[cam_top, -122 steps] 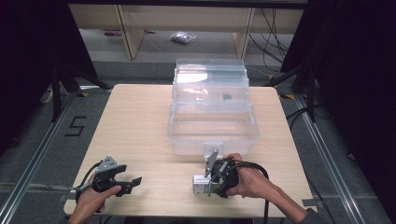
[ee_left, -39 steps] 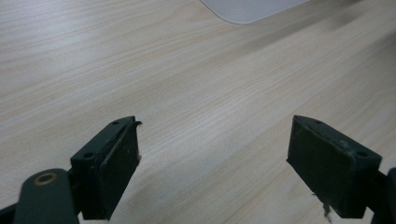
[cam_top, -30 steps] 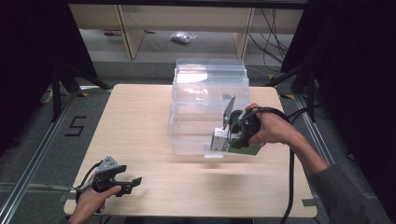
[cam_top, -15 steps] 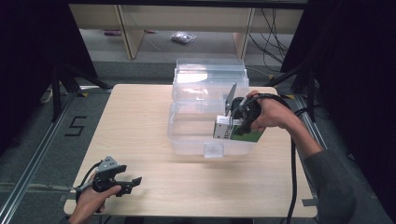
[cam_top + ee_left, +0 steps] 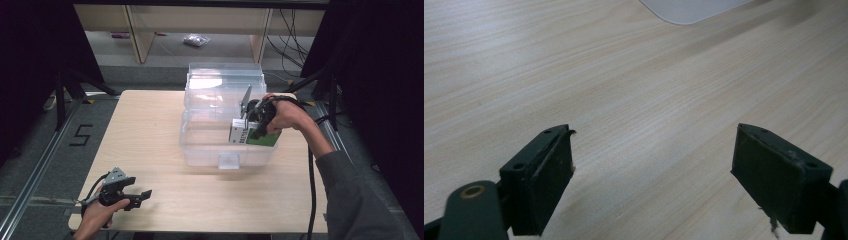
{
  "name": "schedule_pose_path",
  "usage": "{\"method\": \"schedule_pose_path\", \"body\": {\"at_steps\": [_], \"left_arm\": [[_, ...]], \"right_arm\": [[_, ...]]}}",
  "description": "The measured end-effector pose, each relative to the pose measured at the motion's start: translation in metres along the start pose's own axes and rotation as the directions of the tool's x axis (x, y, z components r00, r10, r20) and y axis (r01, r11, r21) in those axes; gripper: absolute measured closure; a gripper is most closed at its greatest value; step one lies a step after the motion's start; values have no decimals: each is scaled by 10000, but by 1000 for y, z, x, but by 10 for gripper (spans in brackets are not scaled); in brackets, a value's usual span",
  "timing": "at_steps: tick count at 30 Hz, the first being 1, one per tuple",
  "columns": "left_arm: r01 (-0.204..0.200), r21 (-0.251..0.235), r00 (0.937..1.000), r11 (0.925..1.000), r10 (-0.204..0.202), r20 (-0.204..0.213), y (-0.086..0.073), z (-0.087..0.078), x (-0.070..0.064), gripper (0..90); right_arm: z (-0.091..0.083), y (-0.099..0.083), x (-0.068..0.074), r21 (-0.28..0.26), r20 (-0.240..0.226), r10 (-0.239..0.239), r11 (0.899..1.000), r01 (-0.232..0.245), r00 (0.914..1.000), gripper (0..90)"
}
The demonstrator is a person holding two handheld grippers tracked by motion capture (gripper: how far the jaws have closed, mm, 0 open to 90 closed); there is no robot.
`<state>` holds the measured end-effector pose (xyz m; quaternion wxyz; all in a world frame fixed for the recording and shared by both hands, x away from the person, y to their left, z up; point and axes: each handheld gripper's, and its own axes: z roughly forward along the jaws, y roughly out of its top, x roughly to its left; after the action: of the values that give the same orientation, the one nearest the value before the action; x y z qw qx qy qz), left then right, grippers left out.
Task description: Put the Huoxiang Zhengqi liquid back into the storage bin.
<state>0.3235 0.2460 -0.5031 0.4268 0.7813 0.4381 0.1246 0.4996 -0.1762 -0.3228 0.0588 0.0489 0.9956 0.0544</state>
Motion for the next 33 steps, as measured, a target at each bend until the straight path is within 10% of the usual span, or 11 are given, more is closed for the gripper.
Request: {"method": "schedule_pose_path", "body": {"at_steps": [25,31,33], "left_arm": [[-278,266,9996,9993,278,5,0,-2,2,160],[-286,251,9996,9993,286,1,0,-2,2,160],[-268,243,9996,9993,269,-4,0,-2,2,159]], "right_arm": [[36,-6,-18,182,-361,-604,9980,610,9975,646],[39,-6,-16,465,-341,-156,9988,172,9993,646],[42,-6,-19,276,-290,-699,9971,707,9971,646]]}}
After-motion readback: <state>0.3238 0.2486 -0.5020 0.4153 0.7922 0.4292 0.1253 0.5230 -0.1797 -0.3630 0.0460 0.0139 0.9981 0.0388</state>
